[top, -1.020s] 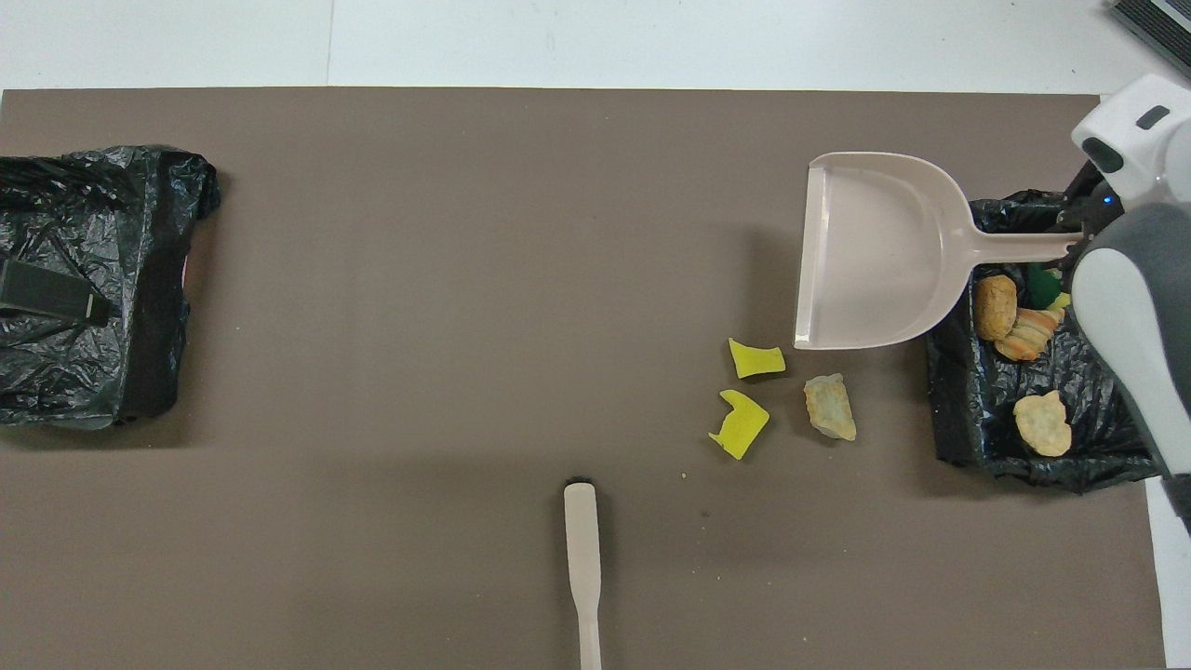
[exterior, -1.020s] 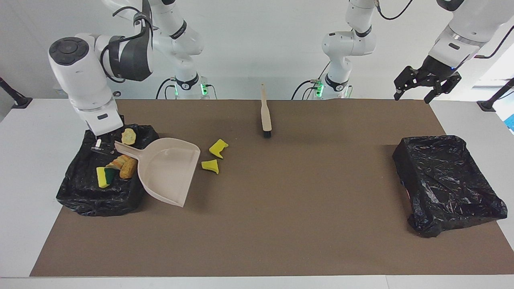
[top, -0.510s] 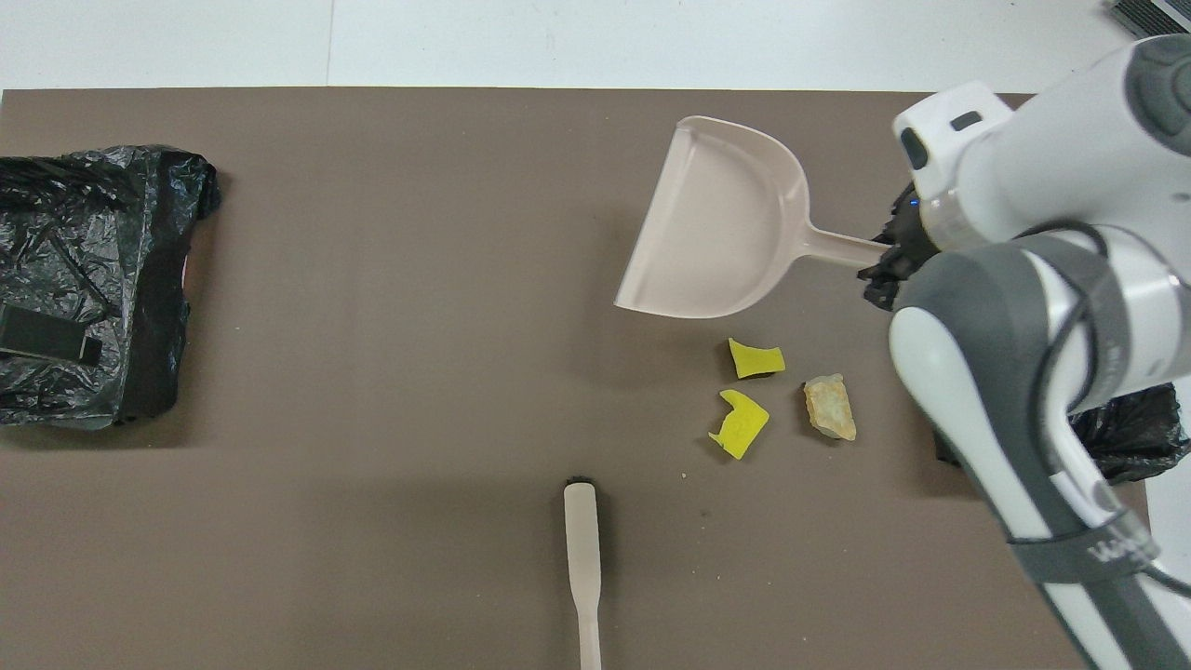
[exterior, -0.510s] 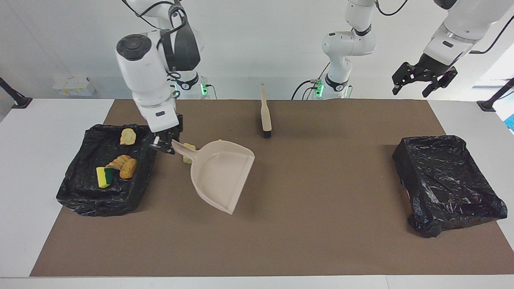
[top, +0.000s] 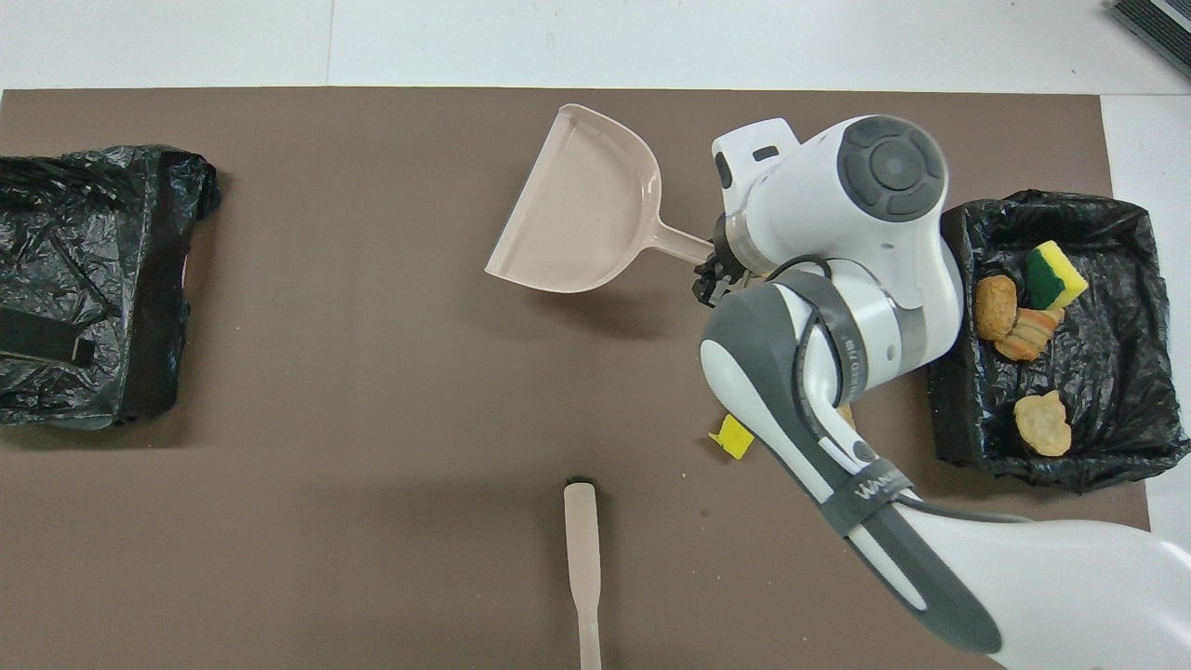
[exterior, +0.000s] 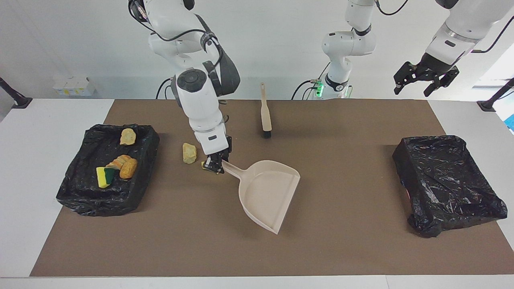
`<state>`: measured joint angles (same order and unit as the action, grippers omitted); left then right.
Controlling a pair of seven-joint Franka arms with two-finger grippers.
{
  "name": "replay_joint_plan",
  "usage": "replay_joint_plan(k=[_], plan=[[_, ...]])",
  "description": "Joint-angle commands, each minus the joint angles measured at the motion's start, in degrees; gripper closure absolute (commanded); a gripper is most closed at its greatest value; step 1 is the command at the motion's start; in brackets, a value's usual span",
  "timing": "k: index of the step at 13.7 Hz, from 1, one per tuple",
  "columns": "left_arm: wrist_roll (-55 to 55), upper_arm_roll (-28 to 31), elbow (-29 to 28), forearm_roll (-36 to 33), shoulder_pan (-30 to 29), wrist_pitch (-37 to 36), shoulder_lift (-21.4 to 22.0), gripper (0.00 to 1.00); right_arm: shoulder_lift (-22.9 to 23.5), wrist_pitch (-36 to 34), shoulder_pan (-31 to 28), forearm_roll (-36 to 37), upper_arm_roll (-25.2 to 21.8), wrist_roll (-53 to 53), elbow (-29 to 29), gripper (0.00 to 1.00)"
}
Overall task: Sweep and dump trash in bin
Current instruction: 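Set the dustpan down at the table centre with the right gripper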
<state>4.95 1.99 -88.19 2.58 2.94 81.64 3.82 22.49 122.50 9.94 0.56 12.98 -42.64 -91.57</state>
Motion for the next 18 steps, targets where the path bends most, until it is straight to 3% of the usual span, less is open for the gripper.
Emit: replay_joint_plan(k=[1,3,6,8,13,18], plan=[[-0.11,0.3,-1.38,-1.08,1.36,0.62,1.19,0.0,0.8,1.95,3.24,-1.01,-0.24,11.63,-0.28,1.0],[-0.11,-0.49,-1.46,-0.91,1.88,-0.07,1.28,0.0,0.54,2.12,3.86,-0.65,-0.15,27.63,-0.72,1.0],[-0.02,-0.4,-1.38,-0.91,1.89,-0.25,1.28,0.0,0.45,2.13,7.45,0.83,-0.59,36.03,-1.33,1.0],[0.15,-0.49,-1.37,-1.08,1.71,-0.34,1.45,0.0,0.36,2.39,8.62,10.39,-0.42,45.31,-1.95,1.0],[0.06,-0.4,-1.29,-1.08,1.89,-0.43,1.45,0.0,0.8,3.17,12.56,11.12,-0.5,74.22,-3.44,1.0],[0.06,-0.4,-1.29,-1.08,1.89,-0.34,1.45,0.0,2.81,11.96,16.33,11.39,-0.68,86.65,-8.28,1.0]])
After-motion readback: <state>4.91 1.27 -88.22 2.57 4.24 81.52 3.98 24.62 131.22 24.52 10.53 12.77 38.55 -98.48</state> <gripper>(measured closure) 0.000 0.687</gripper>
